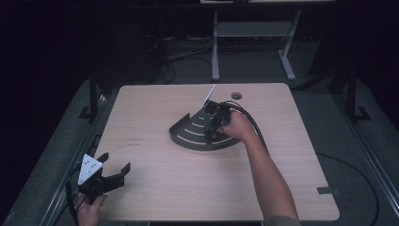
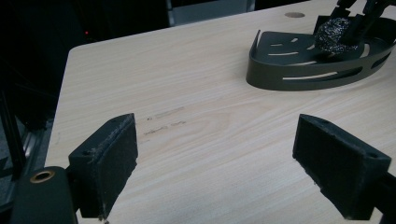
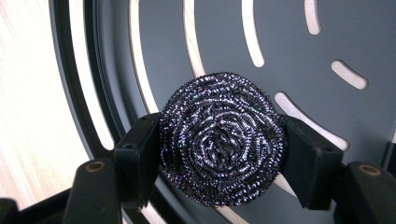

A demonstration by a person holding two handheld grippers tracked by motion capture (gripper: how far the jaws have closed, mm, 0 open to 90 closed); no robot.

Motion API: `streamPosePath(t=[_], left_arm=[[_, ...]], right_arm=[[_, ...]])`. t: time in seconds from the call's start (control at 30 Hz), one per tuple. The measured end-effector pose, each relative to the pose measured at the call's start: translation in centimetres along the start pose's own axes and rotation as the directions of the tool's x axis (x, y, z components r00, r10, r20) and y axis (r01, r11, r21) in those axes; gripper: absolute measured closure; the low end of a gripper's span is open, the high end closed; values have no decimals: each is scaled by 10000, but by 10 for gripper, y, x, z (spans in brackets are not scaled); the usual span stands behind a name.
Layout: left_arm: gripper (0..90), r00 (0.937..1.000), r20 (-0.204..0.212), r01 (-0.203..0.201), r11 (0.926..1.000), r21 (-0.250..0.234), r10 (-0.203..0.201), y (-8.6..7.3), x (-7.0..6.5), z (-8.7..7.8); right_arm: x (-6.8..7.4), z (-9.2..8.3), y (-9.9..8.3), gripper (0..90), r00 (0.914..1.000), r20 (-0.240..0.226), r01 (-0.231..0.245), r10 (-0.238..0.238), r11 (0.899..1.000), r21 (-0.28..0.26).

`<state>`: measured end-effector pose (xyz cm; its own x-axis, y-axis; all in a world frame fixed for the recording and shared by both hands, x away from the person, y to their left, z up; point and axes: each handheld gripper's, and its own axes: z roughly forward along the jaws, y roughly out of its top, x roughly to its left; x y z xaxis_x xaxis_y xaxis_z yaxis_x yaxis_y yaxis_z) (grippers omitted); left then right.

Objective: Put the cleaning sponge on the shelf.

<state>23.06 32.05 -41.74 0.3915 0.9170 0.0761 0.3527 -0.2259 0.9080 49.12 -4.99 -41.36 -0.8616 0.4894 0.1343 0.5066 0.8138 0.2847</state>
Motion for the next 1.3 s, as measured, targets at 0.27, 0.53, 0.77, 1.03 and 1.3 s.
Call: streamPosePath(t=[0.27,0.53,0.77,1.03,1.3], left_arm=[[132,10000,2,-13,10000,19,13,0,0,0],[132,10000,-5,2,10000,23,-2,0,1,0],[132,10000,-5,-11,10000,12,11,0,0,0],[132,10000,-8,1,10000,10,-1,0,0,0],[132,10000,-12,-9,10000,2,9,0,0,0]], right_arm=[[0,7,2,335,10000,-21,-33,33,10000,46],[-1,9,3,334,9999,19,-125,124,9999,58],[-2,11,3,332,9998,13,-186,186,9998,11],[-2,11,3,330,9996,-10,-273,273,9996,-28],[-3,12,3,325,9993,-46,-373,373,9993,5]])
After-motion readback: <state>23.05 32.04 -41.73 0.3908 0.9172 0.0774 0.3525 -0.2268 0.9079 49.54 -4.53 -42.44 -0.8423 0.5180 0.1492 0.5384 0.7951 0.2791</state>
